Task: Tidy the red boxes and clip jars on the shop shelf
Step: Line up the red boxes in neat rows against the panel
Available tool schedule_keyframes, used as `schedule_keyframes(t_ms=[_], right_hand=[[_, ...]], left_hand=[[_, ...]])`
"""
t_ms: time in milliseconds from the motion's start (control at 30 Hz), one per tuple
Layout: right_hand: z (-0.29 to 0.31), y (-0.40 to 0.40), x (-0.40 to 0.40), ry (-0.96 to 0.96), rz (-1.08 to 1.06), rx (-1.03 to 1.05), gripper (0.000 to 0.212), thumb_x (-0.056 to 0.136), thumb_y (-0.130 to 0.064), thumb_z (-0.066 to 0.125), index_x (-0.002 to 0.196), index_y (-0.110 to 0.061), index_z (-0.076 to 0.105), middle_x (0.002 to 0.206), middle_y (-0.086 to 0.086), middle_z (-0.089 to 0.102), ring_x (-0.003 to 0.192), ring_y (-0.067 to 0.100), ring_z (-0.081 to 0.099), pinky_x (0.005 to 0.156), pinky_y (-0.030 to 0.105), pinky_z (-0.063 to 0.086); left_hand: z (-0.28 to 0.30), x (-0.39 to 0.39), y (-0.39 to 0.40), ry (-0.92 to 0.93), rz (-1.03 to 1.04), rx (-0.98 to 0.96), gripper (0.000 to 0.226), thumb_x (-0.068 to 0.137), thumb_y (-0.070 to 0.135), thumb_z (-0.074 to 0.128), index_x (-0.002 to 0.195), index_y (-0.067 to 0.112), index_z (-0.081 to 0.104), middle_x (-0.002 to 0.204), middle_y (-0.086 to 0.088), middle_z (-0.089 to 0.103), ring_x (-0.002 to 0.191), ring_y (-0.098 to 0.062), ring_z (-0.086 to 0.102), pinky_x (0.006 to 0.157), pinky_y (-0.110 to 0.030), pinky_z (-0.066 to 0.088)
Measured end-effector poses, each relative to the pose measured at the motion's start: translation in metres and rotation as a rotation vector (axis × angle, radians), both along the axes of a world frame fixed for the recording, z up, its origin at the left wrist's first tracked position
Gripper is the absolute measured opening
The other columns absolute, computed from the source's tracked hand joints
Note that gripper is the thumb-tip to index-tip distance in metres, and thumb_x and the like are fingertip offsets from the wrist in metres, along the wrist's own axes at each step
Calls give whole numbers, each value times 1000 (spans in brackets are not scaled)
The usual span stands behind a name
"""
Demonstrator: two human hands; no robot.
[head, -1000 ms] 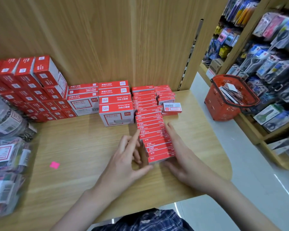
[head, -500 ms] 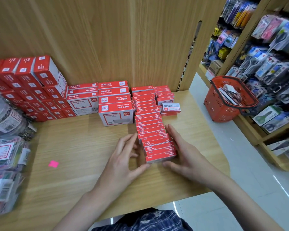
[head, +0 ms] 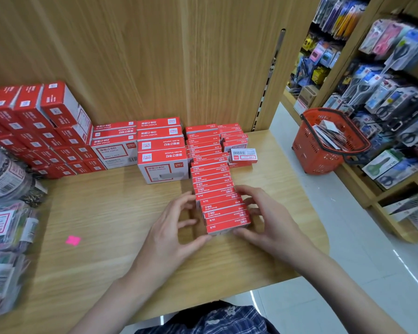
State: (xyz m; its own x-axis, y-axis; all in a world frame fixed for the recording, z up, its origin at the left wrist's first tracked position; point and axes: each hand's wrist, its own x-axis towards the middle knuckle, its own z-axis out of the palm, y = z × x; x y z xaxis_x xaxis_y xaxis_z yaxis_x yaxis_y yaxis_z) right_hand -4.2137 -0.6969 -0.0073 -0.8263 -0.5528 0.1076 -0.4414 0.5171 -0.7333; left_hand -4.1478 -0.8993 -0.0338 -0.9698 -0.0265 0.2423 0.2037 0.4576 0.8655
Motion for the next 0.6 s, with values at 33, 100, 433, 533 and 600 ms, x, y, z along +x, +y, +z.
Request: schedule_keyframes(t_ms=[33,100,433,533,600], right_hand=[[0,-1,-1,18,-11,9,71,71,-24,77,125,-36,34,119,-12,49,101,3,53,88,22,46],[0,-4,-3,36,-27,7,71,70,-23,78,130,-27,40,117,-12,51,100,2,52,88,18,44],[14,-3,-7,17,52,80,76,68,-43,74,132,-23,38,124,-14,42,102,-3,47,83,4,38],[29,3,-17,-59,13,-71,56,71,-52,67,120,-30,47,120,-16,50,105,2,53,84,16,48],[34,2,-30,-79,-22,-135,40,81,-38,62,117,-25,51,117,-11,56,105,5,56,88,24,50]], left_hand=[[0,-1,0,1,2,10,72,64,35,82,122,34,40,125,4,51,114,2,50,85,-9,45],[0,-3,0,7,10,18,70,63,31,78,122,35,41,124,8,51,113,3,50,86,-8,44],[2,-4,-8,33,-55,-99,73,67,54,69,129,35,37,139,9,39,122,-1,45,96,-16,41],[14,-3,-18,26,-14,-177,70,73,64,58,132,34,37,140,12,39,123,-2,44,101,-19,38],[24,-5,-23,103,44,-289,56,84,55,51,129,22,45,135,10,45,122,-2,44,102,-21,36]])
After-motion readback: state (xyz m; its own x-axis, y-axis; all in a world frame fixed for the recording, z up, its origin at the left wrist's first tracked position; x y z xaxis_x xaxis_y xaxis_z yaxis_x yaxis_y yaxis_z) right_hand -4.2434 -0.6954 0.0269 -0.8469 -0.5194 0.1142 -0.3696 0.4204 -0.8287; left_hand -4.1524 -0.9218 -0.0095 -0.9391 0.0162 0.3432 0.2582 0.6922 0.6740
